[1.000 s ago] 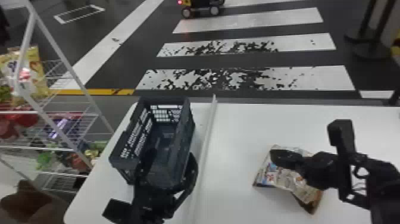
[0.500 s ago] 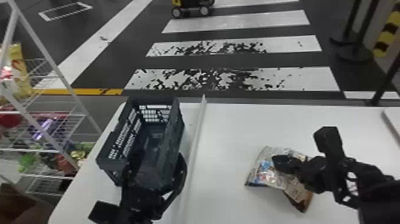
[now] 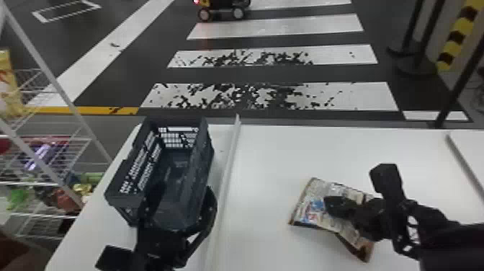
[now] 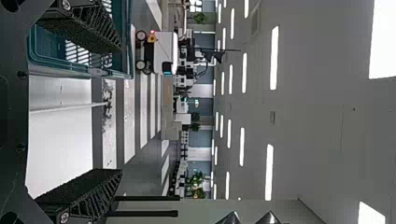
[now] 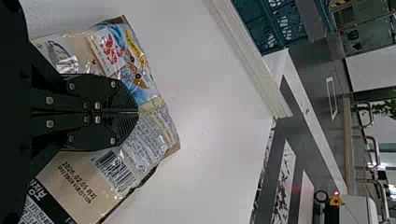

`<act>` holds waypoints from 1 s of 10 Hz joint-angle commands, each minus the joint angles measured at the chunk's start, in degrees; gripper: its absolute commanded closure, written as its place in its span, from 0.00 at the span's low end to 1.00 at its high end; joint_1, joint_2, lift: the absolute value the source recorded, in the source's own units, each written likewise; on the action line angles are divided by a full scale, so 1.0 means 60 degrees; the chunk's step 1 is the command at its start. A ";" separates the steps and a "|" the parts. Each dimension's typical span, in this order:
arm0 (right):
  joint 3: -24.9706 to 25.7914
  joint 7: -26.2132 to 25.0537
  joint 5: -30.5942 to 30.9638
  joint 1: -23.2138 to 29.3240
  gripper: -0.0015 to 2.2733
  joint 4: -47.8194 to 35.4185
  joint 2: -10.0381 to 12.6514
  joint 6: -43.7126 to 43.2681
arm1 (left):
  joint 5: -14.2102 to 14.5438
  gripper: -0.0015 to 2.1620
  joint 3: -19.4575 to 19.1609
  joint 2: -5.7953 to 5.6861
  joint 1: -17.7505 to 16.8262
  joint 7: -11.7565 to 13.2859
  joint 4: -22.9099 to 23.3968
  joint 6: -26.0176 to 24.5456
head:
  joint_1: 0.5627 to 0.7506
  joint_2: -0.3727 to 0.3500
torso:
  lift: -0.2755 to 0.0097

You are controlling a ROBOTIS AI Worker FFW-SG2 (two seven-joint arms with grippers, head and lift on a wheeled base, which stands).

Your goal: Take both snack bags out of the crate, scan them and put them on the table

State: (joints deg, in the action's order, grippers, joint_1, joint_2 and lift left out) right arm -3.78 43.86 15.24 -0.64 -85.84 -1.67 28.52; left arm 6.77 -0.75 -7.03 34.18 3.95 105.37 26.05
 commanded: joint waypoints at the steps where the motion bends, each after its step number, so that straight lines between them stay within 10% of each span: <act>1: 0.0000 -0.0045 -0.0094 0.0003 0.96 0.0156 0.0000 -0.0072 | 0.0000 0.04 0.0022 0.0000 -0.0028 0.0000 -0.0028 0.0000 | 0.70 0.77 | 0.65; 10: -0.0439 -0.4674 -0.0211 0.0487 0.96 -0.0679 0.0287 0.2213 | 0.0015 0.04 0.0022 -0.0030 -0.0014 0.0015 0.0001 0.0030 | 0.70 0.71 | 0.65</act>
State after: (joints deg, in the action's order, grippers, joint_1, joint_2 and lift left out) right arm -6.39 23.19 14.16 1.75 -88.69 0.00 41.51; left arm 6.82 -0.53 -7.19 34.10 4.05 105.37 26.18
